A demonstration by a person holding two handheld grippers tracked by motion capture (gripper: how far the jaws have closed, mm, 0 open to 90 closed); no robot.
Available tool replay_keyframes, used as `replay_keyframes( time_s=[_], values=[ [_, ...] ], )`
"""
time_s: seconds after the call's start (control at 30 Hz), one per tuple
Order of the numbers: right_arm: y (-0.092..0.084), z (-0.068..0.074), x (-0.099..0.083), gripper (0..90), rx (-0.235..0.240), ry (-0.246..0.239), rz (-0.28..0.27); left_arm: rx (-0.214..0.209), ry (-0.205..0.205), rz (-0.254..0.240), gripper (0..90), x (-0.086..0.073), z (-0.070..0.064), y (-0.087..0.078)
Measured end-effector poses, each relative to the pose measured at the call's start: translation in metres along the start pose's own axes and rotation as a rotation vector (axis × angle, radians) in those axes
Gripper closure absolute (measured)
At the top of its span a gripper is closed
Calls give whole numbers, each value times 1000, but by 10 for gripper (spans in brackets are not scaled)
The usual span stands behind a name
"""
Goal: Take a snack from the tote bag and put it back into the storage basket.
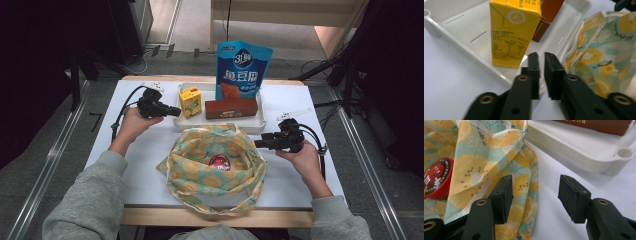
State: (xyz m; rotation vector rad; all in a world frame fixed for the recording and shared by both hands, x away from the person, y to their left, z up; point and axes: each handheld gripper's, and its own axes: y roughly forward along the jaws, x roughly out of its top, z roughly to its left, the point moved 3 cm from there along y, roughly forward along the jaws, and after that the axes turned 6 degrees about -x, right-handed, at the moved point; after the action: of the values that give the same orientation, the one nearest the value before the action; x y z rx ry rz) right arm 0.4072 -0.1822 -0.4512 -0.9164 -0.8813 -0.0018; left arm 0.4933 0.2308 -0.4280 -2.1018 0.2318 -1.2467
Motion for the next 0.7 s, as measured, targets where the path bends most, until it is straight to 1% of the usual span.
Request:
replay_keyframes(
  time_s=[0.07, 0.13, 0.27, 0.33, 0.37, 0.4, 0.57, 0.63, 0.7],
  values=[
    [0, 0, 0, 464, -1, 0, 0, 6, 7, 1, 900, 2, -1, 4],
    [0, -1, 0, 464, -1, 0, -1, 5, 2, 2, 900, 4, -1, 7],
    [-1, -1, 0, 464, -3, 3, -3, 18, -12, 43, 900, 1, 4, 20],
    [-1, -1, -1, 464, -3, 5, -1, 21, -18, 54, 900, 0, 7, 25],
    [-1, -1, -1, 464, -3, 5, -1, 21, -18, 54, 900, 0, 7, 25],
    [-1, -1, -1, 464, -2, 5, -1, 33, -24, 62, 900, 0, 8, 28],
    [-2, -1, -1, 464, -5, 6, -4, 44, -28, 56, 900, 0, 11, 32],
    [-2, -1, -1, 464, -5, 5, -3, 62, -34, 63, 900, -1, 13, 33],
    [-2, -1, -1, 464, -8, 5, -2, 64, -36, 66, 900, -1, 14, 33]
  ],
)
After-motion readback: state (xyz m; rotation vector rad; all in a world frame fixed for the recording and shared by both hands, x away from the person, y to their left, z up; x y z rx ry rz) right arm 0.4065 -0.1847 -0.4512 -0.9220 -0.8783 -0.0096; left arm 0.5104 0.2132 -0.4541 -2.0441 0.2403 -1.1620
